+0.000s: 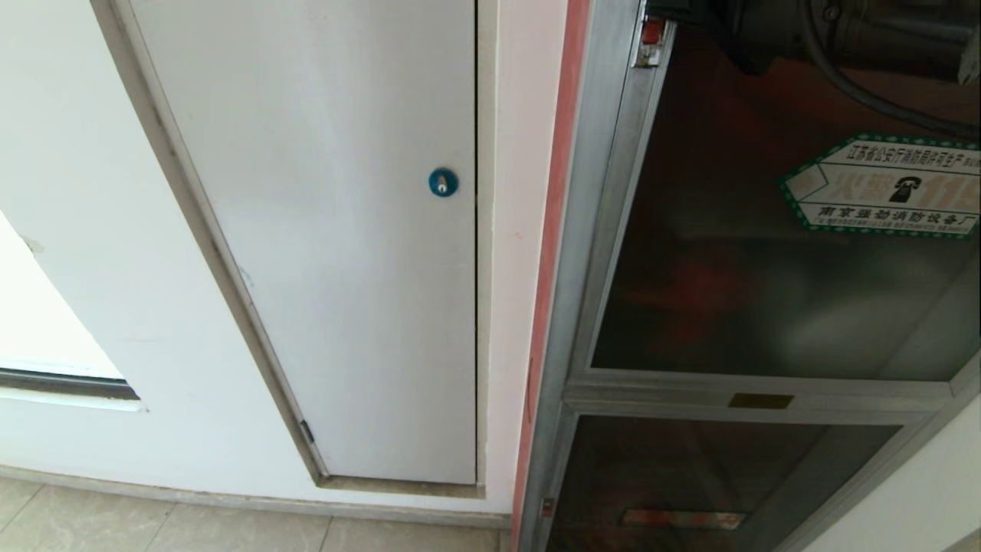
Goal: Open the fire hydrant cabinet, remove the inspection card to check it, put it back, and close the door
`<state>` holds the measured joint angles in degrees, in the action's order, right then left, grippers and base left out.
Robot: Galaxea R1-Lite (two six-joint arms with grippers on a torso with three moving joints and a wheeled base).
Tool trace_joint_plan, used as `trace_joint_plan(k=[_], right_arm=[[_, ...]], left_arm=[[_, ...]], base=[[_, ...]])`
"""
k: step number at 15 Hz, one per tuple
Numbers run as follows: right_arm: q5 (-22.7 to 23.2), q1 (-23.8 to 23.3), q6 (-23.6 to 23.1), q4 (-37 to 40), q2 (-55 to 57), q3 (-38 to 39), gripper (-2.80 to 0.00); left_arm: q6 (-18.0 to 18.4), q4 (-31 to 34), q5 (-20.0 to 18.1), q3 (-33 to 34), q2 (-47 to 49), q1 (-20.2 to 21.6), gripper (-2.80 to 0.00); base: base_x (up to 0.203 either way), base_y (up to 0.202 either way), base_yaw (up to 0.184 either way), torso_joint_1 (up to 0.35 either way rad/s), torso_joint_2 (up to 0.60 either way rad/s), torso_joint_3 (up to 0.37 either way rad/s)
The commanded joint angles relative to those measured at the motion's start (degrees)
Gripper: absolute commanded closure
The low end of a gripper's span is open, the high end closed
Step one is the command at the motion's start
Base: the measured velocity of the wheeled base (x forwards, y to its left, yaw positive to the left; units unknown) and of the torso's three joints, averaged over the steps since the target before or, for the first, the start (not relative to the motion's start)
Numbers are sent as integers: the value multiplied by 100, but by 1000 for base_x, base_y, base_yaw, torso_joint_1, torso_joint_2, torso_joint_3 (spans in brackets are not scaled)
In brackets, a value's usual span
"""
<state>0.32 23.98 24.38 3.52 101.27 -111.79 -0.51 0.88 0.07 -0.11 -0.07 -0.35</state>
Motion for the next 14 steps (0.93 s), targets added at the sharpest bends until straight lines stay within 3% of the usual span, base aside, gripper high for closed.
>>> trace_joint_plan(k=[1, 14], right_arm=[[-6, -25, 14, -1, 33, 0, 0], [-6, -166, 199, -27, 42, 8, 0]], left_arm=[[-2, 0, 1, 2, 7, 0, 0], [-2, 0, 1, 2, 7, 0, 0]], base=[[0, 0, 0, 0, 0, 0], [0, 0, 0, 0, 0, 0]])
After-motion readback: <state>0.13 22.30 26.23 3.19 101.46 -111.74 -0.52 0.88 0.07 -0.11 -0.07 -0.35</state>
